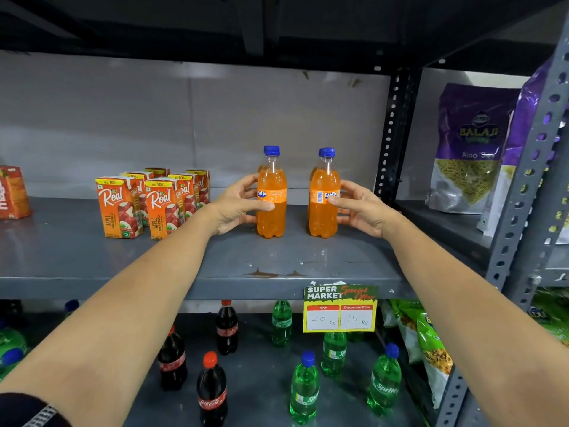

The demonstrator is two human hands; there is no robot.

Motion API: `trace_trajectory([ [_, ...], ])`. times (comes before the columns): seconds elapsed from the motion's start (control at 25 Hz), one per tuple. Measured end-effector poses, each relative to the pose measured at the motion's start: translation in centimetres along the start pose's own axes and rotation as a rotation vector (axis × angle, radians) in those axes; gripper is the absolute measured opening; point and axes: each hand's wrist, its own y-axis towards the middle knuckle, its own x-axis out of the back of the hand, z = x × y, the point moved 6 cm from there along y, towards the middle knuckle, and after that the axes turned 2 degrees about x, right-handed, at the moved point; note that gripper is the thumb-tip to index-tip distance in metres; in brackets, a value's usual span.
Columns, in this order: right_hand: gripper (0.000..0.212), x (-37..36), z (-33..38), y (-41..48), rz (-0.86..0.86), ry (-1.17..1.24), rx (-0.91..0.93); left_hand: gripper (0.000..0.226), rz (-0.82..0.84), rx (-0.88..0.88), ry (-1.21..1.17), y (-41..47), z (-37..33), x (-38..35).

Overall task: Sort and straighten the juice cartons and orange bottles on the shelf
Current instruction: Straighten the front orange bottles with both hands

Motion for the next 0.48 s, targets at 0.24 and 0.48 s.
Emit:
trace_trajectory([
  [0.24, 0.042, -0.03, 0.06, 0.01, -0.002, -0.017, -0.015, 0.066, 0.003, 0.015, 0.005, 0.06, 0.06, 0.17],
  [0.48, 0.039, 0.00, -0.09, 0.15, -0.003, -0.019, -0.012, 0.060, -0.005, 0.021, -0.013, 0.19, 0.22, 0.23],
])
